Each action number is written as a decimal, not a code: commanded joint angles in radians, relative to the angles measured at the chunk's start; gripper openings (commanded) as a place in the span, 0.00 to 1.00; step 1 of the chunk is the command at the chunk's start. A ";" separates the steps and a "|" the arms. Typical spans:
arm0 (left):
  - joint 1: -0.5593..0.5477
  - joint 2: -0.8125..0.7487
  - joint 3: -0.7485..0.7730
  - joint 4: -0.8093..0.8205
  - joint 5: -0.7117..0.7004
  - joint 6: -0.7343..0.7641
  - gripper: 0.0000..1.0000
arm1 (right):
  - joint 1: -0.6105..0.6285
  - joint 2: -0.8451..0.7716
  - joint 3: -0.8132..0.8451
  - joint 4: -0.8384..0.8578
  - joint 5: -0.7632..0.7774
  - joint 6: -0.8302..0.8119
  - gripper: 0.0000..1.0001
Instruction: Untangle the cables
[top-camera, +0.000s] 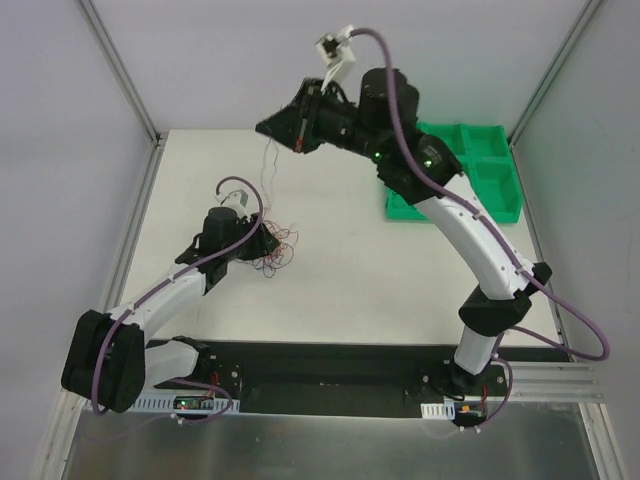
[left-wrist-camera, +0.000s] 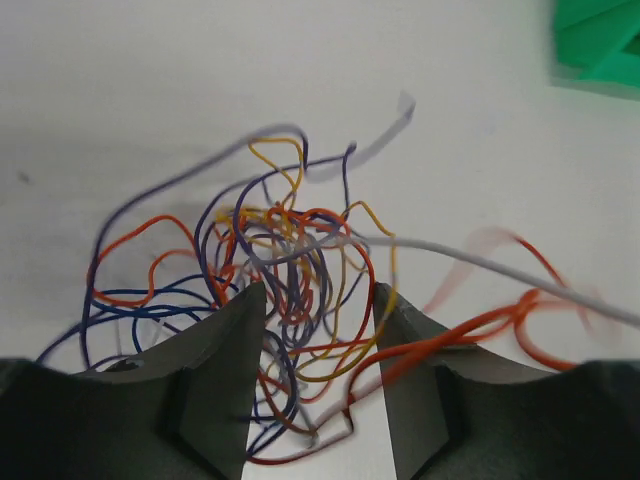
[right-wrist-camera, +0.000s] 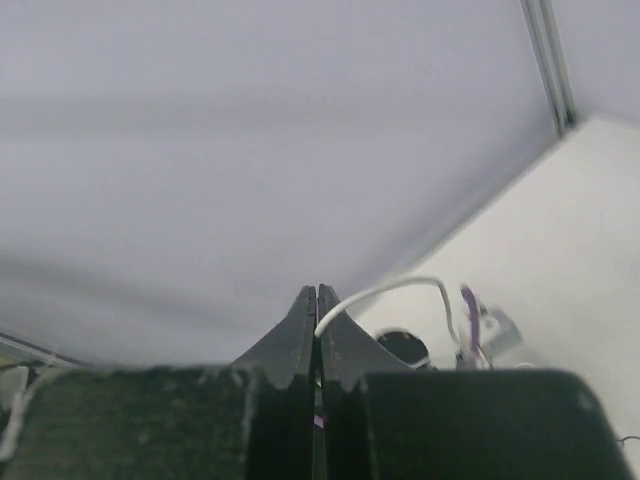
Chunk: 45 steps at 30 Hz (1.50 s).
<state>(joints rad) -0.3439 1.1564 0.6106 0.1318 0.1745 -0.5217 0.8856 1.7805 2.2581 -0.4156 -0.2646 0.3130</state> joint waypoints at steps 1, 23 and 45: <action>0.051 0.022 -0.086 0.005 -0.073 -0.086 0.44 | 0.000 -0.023 0.205 0.069 0.016 0.001 0.00; 0.098 -0.313 -0.031 -0.127 0.256 -0.020 0.81 | -0.073 -0.630 -0.606 -0.083 0.360 -0.307 0.00; 0.088 -0.247 0.041 -0.087 0.553 -0.032 0.79 | -0.353 -0.715 -0.870 -0.065 0.317 -0.302 0.01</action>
<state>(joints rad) -0.2543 0.9085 0.6147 0.0105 0.6796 -0.5621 0.6048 1.0622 1.2629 -0.5152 0.0639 0.0391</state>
